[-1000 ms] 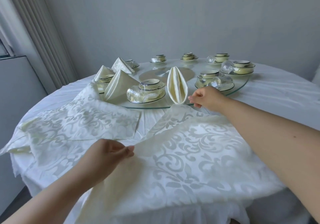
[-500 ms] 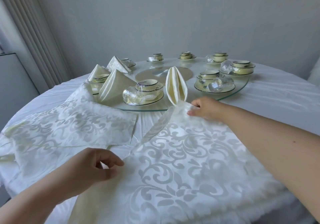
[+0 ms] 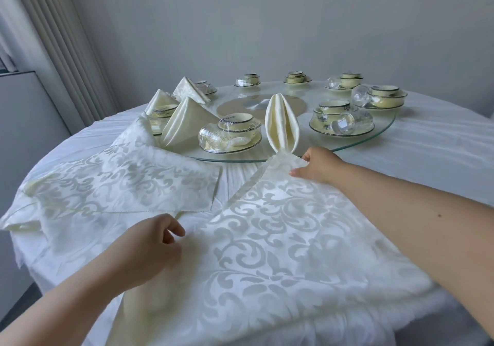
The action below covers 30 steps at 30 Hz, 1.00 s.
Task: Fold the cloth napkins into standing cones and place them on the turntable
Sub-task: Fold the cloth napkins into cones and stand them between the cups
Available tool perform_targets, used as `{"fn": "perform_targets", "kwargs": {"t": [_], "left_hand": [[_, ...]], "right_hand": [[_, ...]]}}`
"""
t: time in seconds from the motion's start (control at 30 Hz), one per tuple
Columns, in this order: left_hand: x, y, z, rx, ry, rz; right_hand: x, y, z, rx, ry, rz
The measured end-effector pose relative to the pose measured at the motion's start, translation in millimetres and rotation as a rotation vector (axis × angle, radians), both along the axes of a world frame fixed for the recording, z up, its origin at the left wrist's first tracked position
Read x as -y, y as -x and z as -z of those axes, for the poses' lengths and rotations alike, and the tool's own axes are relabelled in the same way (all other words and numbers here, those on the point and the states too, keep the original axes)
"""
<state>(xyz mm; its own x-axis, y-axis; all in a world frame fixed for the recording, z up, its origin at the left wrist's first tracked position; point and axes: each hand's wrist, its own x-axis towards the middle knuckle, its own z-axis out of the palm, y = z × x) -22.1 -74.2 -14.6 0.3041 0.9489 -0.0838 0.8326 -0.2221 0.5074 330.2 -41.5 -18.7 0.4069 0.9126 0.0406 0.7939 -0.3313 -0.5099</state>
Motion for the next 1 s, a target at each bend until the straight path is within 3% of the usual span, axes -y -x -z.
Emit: {"fn": "perform_targets", "kwargs": {"t": [0.1, 0.37, 0.63, 1.0], "left_hand": [[7.8, -10.4, -3.1, -0.023, -0.044, -0.050], [4.8, -29.8, -1.2, -0.069, -0.151, -0.019], [10.5, -41.4, -22.8, 0.231, -0.163, 0.037], [53.3, -61.0, -92.1, 0.438, -0.198, 0.111]], "right_hand": [[1.6, -4.4, -1.4, -0.043, 0.043, -0.031], [22.2, -24.1, -20.8, -0.291, -0.132, -0.132], [76.0, -37.1, -70.3, -0.428, -0.398, -0.176], [175.5, -42.7, -166.0, -0.332, -0.615, -0.037]]}}
